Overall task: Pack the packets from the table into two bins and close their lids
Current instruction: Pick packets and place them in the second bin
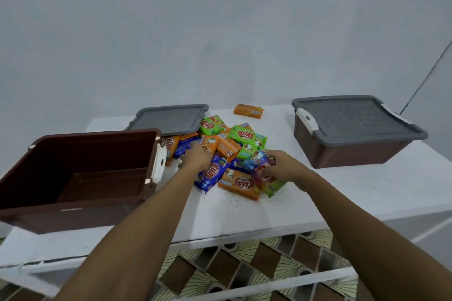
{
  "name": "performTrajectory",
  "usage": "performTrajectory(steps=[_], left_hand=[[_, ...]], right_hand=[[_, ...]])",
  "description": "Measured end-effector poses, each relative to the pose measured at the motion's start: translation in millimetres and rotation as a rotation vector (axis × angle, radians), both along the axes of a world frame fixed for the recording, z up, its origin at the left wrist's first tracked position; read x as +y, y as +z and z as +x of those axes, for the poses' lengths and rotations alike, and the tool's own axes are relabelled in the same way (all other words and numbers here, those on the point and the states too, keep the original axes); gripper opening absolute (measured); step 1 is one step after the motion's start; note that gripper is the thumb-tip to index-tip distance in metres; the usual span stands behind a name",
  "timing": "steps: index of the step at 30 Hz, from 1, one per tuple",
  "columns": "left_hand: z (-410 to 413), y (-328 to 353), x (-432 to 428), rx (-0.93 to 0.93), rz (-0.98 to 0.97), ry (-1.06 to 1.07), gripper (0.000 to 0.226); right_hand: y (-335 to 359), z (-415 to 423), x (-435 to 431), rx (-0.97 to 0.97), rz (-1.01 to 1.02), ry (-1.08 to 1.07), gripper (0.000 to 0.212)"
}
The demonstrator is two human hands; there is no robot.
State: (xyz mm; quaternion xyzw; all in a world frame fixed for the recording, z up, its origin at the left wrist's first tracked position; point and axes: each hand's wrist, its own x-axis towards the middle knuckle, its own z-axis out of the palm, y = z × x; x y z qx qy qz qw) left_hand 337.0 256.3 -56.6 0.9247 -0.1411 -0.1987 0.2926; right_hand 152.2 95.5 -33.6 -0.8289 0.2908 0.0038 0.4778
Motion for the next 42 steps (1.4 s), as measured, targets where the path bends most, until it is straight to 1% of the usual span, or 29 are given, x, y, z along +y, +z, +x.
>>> performTrajectory(steps=[2,4,6,7,10,11,14,16,17,20,23,26,29,32,34,36,38,40,42], left_hand=[[-1.9,-0.8,0.1,-0.04,0.016,0.018,0.068],[-3.2,3.3,-2.1,-0.062,-0.017,0.035,0.052],[-2.4,10.6,-3.8,-0.036,-0.08,0.015,0.036],[0.4,14.8,-3.0,0.022,-0.125,0.003,0.033],[5.3,41.1,6.4,0.356,-0.343,0.003,0.028],[7.1,52.3,12.0,0.422,-0.388,-0.013,0.027],[16.5,83.9,33.0,0.483,-0.511,-0.078,0.026],[25.1,101.8,55.2,0.505,-0.612,-0.12,0.017],[32.8,108.3,67.9,0.484,-0.62,-0.158,0.016],[57.8,124.9,114.2,0.39,-0.54,-0.277,0.015],[90.3,134.1,166.9,0.349,-0.423,-0.35,0.016],[119.0,136.7,217.1,0.324,-0.276,-0.411,0.015],[142.6,129.7,252.5,0.262,-0.099,-0.48,0.014],[161.1,113.4,270.6,0.189,0.059,-0.558,0.011],[169.2,99.7,273.1,0.153,0.135,-0.629,0.007],[173.4,87.0,271.0,0.129,0.217,-0.707,0.005],[175.5,75.7,267.7,0.107,0.312,-0.752,0.009],[176.2,65.1,265.7,0.069,0.376,-0.773,0.016],[177.0,55.8,267.5,0.018,0.403,-0.772,0.018]], right_hand=[[0.8,-1.0,-3.6,-0.001,0.012,0.019,0.03],[0.1,0.1,-5.7,0.003,0.023,0.028,0.025],[1.7,2.4,-6.2,-0.004,0.047,0.026,0.021],[2.7,4.2,-6.1,-0.005,0.059,0.019,0.019],[13.2,11.7,-6.8,-0.024,0.063,0.008,0.019],[19.0,14.1,-5.9,-0.033,0.066,0.01,0.018],[36.7,25.7,-1.5,-0.075,0.085,0.016,0.017],[50.2,37.7,7.4,-0.087,0.036,0.033,0.016],[56.2,45.9,13.3,-0.091,0.008,0.048,0.016],[72.0,73.0,40.4,-0.096,-0.078,0.107,0.016],[92.0,99.3,80.5,-0.098,-0.13,0.178,0.015],[111.0,128.2,125.0,-0.106,-0.135,0.266,0.014],[120.8,158.9,167.3,-0.105,-0.174,0.363,0.02],[119.2,189.4,204.1,-0.086,-0.267,0.475,0.019],[109.2,208.3,221.9,-0.023,-0.337,0.59,0.017],[93.5,224.6,234.2,0.089,-0.44,0.699,0.019],[75.9,236.5,242.8,0.196,-0.555,0.791,0.021],[62.9,242.9,247.3,0.299,-0.603,0.824,0.026],[54.1,247.3,248.5,0.355,-0.592,0.807,0.03]])
